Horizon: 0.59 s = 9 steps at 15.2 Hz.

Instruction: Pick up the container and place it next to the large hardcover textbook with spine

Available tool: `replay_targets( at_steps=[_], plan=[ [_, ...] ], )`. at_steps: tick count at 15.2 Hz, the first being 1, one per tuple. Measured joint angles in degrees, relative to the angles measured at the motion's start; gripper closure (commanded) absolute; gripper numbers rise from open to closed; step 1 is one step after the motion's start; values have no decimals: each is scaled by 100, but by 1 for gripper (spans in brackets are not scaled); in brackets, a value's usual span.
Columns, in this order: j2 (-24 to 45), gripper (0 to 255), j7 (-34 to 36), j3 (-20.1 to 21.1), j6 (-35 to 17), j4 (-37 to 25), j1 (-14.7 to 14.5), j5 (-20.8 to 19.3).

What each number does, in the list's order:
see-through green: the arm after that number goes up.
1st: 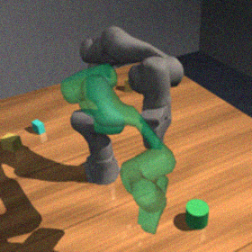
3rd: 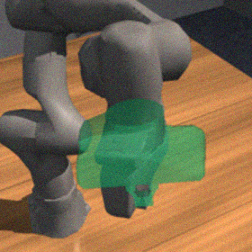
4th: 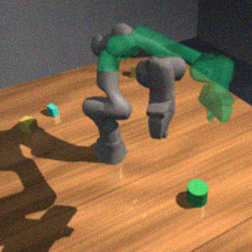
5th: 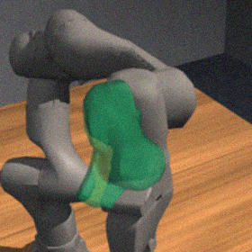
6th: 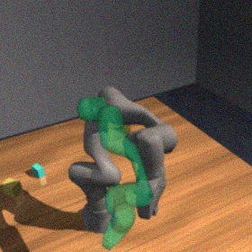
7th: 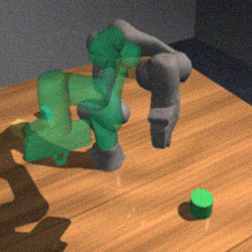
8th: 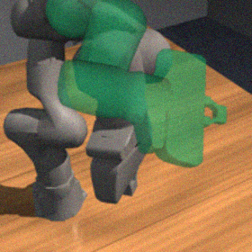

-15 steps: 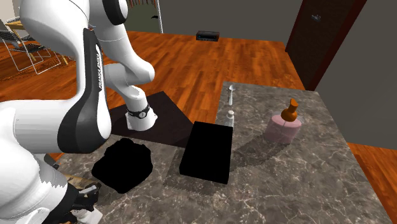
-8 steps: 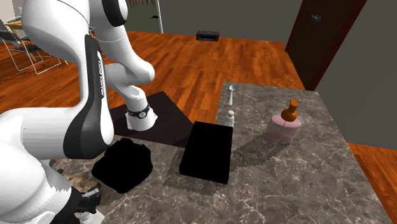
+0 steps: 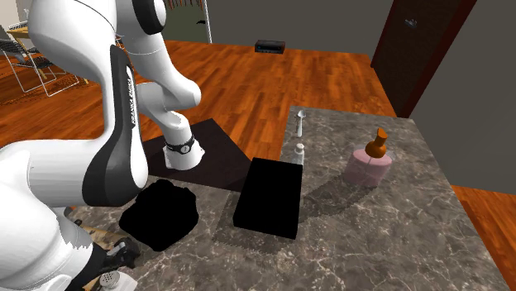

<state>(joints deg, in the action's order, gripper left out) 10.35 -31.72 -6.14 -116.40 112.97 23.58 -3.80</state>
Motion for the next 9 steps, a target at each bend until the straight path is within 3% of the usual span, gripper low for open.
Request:
replay_targets(
  at_steps=[9],
  plan=[
    [-161, 0, 0, 16, 691, -531, -28, 4]
  ],
)
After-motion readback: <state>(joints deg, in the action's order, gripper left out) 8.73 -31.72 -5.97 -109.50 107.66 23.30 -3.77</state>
